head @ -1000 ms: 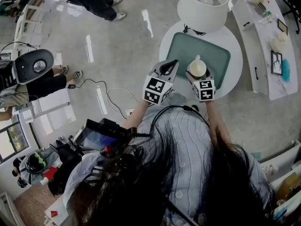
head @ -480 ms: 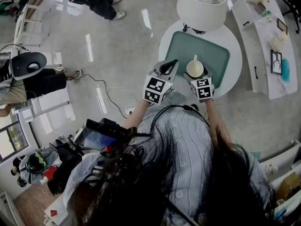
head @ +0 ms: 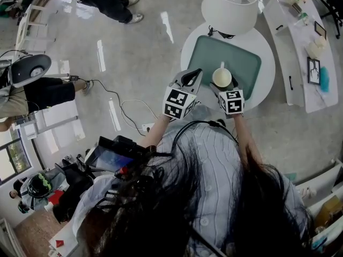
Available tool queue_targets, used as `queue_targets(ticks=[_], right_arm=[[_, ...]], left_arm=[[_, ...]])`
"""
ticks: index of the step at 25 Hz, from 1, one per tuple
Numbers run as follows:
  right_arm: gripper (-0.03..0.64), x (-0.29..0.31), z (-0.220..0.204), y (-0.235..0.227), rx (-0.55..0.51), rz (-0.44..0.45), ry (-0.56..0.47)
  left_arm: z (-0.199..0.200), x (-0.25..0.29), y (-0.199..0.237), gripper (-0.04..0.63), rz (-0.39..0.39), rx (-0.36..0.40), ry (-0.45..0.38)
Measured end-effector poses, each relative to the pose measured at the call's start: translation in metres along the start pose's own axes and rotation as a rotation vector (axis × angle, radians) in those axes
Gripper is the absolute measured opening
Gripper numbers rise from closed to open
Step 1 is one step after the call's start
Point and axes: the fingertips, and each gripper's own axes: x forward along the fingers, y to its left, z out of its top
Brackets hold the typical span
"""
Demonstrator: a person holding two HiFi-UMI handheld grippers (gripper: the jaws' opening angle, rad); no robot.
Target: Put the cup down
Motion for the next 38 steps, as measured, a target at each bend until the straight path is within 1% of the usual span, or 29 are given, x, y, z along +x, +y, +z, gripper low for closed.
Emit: queue_targets(ticks=[6,9,12,16,24,29,31,34,35,38], right_arm=[[0.422,-0.019,0.008,-0.001,0.034,-0.022,-0.065],[0.422,-0.029,0.011,-0.001,0.025,-0.035,-0.076],[0.42,-0.039,0.015,-0.002,0.049,-0.042,-0.099],[0.42,-0.056,0.026,0.0,0.088,-0.013,-0.149],[0.419,-0.091,0.058,0.015,0.116,0.054,-0.24],[0.414,-0.115,0.067,0.024,0.128,0.082,-0.275],[0.397,-0.126,0.067,0.029,0.126,0.102,-0.285],[0.32,-0.141,0.064,0.031,0.121,0.111,-0.299],[0.307,-0.146,0.063,0.032,0.123,0.112,-0.303],[0.291,-0.16,0.058,0.031,0.127,0.117,-0.31]], left_arm=[[-0.003,-0.005,-0.002,0.015,0.01,-0.009,-0.007],[-0.003,-0.008,-0.004,0.015,0.012,-0.015,-0.01],[-0.003,-0.01,-0.007,0.015,0.014,-0.02,-0.018],[-0.004,-0.01,-0.012,0.015,0.024,-0.026,-0.027],[0.003,-0.018,-0.026,0.015,0.04,-0.043,-0.062],[0.008,-0.023,-0.039,0.015,0.049,-0.057,-0.087],[0.009,-0.025,-0.046,0.015,0.054,-0.062,-0.096],[0.012,-0.026,-0.057,0.015,0.056,-0.068,-0.11],[0.013,-0.027,-0.061,0.015,0.054,-0.068,-0.115],[0.016,-0.029,-0.075,0.015,0.052,-0.065,-0.133]])
